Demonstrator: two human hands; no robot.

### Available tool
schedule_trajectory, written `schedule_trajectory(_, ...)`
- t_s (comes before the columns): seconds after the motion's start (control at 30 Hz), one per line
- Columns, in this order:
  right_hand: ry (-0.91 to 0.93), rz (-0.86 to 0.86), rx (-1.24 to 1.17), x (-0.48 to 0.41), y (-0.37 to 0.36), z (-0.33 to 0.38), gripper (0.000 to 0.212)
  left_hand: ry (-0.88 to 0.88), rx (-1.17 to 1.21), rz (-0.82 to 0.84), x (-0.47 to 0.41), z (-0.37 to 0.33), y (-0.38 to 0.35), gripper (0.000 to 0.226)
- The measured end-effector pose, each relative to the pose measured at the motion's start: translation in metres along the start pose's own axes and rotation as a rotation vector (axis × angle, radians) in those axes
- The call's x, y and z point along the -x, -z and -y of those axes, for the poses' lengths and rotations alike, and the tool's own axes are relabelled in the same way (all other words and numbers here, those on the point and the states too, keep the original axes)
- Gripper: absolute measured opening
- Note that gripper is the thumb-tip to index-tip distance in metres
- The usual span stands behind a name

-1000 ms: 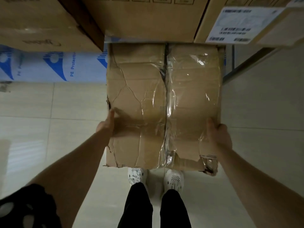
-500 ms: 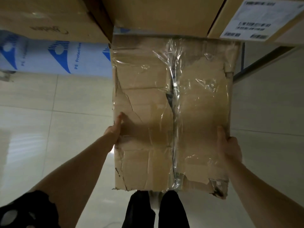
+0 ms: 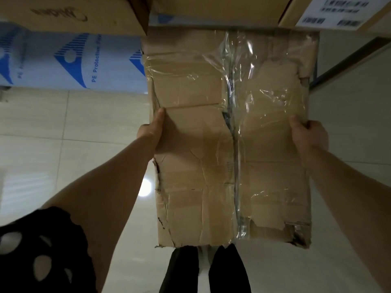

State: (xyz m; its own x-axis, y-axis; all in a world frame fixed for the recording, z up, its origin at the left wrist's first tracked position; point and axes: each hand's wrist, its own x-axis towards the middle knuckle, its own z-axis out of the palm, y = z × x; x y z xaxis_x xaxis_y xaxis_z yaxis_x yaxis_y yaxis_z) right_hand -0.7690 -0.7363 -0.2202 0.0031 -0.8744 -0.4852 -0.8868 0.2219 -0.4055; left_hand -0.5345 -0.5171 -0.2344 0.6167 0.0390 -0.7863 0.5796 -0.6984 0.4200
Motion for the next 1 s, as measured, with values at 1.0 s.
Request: schedule_trajectory(1.0,0.174,0.129,0.297,0.198,-0.016,-0.044,0.059,0.197,0.074,-0.157,0.099,0.182,0.157,0.085)
